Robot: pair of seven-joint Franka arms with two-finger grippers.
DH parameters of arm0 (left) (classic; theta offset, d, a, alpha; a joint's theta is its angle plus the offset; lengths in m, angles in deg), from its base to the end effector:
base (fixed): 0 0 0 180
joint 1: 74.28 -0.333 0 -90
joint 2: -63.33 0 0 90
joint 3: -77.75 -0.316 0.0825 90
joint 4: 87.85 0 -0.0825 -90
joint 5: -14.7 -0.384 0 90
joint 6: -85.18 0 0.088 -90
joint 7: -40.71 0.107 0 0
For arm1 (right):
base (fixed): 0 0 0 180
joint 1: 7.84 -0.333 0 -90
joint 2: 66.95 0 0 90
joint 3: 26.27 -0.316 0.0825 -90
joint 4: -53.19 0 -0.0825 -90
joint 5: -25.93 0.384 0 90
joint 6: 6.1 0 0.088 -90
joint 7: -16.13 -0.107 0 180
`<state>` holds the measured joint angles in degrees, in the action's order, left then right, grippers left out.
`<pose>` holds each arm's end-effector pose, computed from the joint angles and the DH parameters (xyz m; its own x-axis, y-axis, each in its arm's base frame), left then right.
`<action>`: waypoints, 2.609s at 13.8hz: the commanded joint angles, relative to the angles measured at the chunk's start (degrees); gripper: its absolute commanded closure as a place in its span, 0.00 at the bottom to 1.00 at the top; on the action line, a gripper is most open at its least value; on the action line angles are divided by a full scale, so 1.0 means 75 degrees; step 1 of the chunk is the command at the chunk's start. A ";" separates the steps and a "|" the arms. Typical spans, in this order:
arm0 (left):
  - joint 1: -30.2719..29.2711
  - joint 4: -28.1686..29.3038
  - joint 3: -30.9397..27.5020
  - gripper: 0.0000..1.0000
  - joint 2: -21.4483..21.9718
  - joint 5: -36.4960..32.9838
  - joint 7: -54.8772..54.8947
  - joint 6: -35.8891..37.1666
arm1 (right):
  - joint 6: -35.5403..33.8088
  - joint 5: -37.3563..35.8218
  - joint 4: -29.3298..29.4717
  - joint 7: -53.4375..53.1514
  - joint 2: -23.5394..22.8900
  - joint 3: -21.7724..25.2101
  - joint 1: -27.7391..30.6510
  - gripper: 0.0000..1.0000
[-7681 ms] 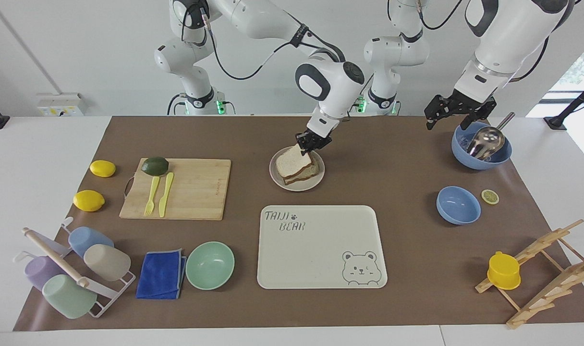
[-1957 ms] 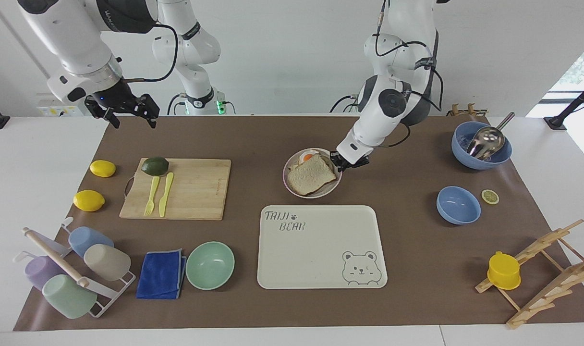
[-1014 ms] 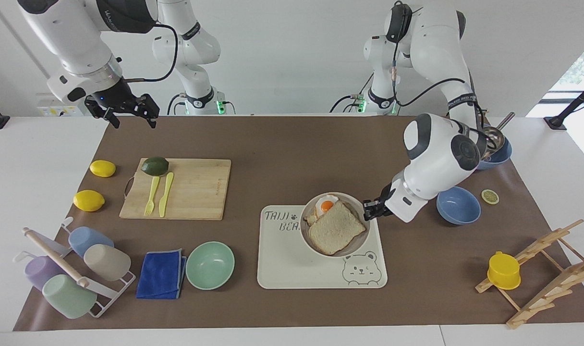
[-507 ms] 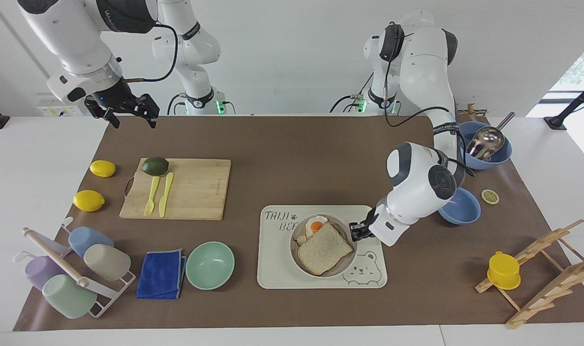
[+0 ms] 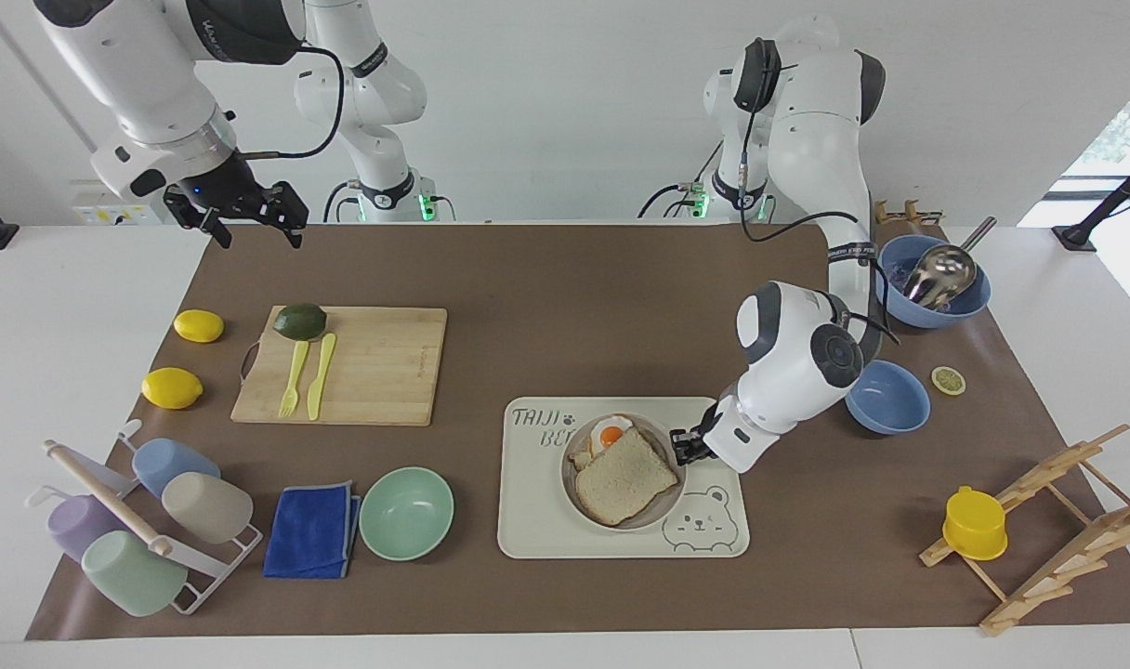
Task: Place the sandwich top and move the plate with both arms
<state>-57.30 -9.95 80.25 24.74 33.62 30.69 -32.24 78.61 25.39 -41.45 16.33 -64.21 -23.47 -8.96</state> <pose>0.6877 -0.2547 0.3290 0.9978 -0.0146 -0.0645 0.0061 -0.9509 0.3094 0.5275 -0.0172 0.6051 0.9918 -0.0261 -0.1252 -0.0255 -0.9997 0.0066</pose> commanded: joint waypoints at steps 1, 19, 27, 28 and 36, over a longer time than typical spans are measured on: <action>-0.0037 0.0290 -0.0052 0.00 0.0340 0.0067 0.0176 0.0011 | 0.0073 0.0095 -0.0178 0.0125 0.0139 -0.0022 0.0079 0.00; -0.0319 -0.0098 -0.1857 0.00 0.4042 -0.1831 0.0141 0.4871 | 0.0073 0.0095 -0.0178 0.0125 0.0139 -0.0022 0.0079 0.00; -0.1830 0.2104 0.0088 0.00 0.5472 -0.2030 0.0176 0.4699 | 0.0073 0.0083 -0.0178 0.0125 0.0139 -0.0022 0.0079 0.00; -0.1819 0.2152 0.0077 0.00 0.5485 -0.2030 0.0188 0.4676 | 0.0073 0.0095 -0.0178 0.0125 0.0139 -0.0022 0.0079 0.00; -0.1701 0.1695 0.0182 0.00 0.5309 -0.2476 0.0235 0.4535 | 0.0073 0.0083 -0.0178 0.0125 0.0139 -0.0022 0.0079 0.00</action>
<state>-69.93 2.50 81.65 63.94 16.26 31.60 2.64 78.61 25.39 -41.45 16.33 -64.21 -23.47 -8.96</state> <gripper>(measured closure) 0.000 0.000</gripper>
